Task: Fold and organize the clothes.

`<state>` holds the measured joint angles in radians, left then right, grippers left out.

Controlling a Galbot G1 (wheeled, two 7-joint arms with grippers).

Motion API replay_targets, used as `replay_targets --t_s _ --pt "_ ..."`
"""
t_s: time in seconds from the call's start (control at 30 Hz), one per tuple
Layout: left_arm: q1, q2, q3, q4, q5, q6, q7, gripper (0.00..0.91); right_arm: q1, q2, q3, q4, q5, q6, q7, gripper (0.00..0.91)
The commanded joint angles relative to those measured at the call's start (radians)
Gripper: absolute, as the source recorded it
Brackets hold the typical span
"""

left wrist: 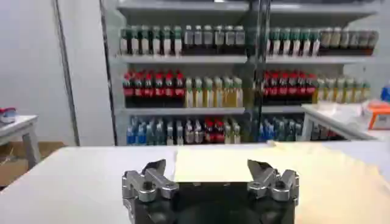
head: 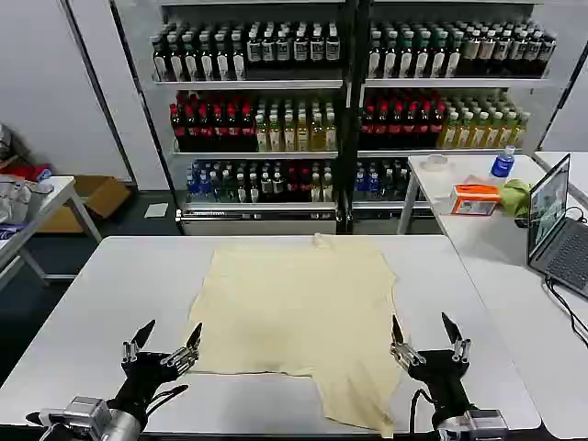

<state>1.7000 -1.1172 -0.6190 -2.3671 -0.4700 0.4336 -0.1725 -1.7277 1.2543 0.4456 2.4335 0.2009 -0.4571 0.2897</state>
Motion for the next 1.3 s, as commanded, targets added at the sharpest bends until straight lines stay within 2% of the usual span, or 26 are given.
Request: replay_targets --t_s 0.03,0.23,0.83,1.13,1.23,1.3 --pt "-0.034 0.078 0.02 0.087 -0.077 0.092 -0.043 0.907 -0.045 -0.006 -0.009 0.003 0.019 -0.121 0.004 0.907" --pt "-0.053 0.086 0.036 0.129 -0.094 0.143 -0.07 0.907 -0.097 -0.009 -0.035 -0.006 -0.022 -0.122 0.0 0.907" --pt "-0.078 0.099 0.086 0.223 -0.091 0.145 -0.081 0.907 -0.131 0.008 -0.104 -0.074 -0.076 -0.101 0.008 0.907" --pt "-0.105 0.1 0.104 0.272 -0.102 0.145 -0.073 0.907 -0.127 0.026 -0.156 -0.08 -0.094 -0.106 -0.021 0.907" --pt "-0.112 0.101 0.108 0.282 -0.104 0.145 -0.07 0.836 -0.116 0.03 -0.162 -0.097 -0.085 -0.111 -0.021 0.907" --pt "-0.116 0.1 0.111 0.286 -0.105 0.145 -0.068 0.836 -0.112 0.03 -0.165 -0.109 -0.074 -0.116 -0.021 0.907"
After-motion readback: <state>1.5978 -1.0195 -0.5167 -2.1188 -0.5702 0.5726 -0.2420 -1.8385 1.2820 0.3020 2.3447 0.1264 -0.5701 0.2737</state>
